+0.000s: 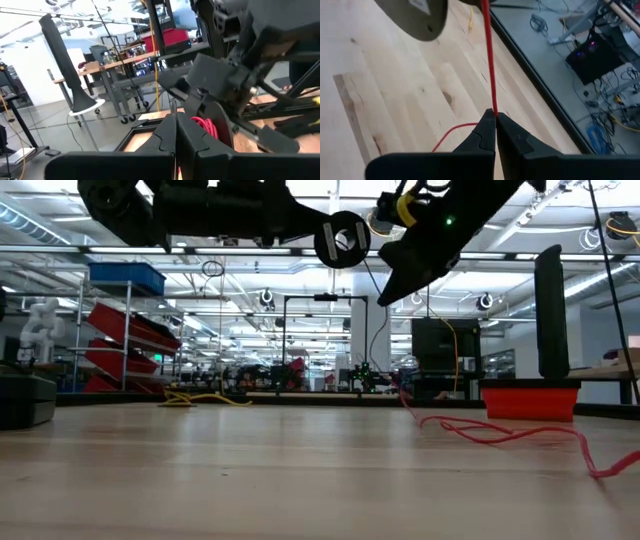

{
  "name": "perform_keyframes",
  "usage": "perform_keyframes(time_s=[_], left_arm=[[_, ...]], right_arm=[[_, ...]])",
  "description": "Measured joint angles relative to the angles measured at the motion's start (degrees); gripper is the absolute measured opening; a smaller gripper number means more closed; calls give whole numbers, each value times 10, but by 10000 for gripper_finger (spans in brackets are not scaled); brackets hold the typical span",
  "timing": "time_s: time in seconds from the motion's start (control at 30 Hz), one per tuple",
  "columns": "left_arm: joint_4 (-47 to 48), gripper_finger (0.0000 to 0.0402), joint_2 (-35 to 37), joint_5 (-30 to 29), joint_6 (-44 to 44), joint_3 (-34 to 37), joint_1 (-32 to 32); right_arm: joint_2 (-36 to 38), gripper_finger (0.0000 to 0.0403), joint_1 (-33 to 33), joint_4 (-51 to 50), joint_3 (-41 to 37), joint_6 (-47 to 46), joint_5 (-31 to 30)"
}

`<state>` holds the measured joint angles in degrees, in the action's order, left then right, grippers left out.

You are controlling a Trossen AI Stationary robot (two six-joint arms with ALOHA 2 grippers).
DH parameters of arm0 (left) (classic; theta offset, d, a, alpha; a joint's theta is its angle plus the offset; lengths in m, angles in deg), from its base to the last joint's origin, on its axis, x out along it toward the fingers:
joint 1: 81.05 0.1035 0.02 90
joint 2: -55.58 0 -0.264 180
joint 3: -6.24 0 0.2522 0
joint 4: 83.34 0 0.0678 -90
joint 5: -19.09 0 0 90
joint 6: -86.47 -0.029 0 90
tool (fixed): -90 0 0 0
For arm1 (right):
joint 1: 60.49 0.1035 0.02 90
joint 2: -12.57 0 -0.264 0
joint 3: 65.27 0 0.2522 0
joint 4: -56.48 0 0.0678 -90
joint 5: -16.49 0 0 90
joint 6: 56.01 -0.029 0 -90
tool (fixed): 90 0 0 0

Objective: Coil cords
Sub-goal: Coil the red wire onto the black spool

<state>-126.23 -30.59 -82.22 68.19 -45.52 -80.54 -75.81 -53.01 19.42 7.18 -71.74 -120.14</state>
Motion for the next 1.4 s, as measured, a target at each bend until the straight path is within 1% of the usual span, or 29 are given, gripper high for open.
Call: perform_keyframes(time_s=[0.13,0.2,0.43,0.57,0.87,1.07,1.17,1.4], left_arm=[[-14,0,0,0,4,0,0],[-27,0,1,7,6,0,2],[-23,0,2,7,6,-1,2],[-20,0,2,6,6,-1,2],[-19,0,2,3,5,-1,2],[-19,0,2,3,5,-1,2],[-19,0,2,3,5,-1,2],[-14,0,2,2,5,-1,2]], right_arm=[[0,2,0,65,-28,31,1],[-1,11,-1,68,-44,33,5],[-2,54,5,86,-86,-23,6],[-1,67,15,126,-97,-31,14],[-5,68,36,184,-97,-26,64],[-25,68,28,236,-97,1,69],[-38,68,18,246,-97,7,79],[-47,68,7,245,-97,6,76]])
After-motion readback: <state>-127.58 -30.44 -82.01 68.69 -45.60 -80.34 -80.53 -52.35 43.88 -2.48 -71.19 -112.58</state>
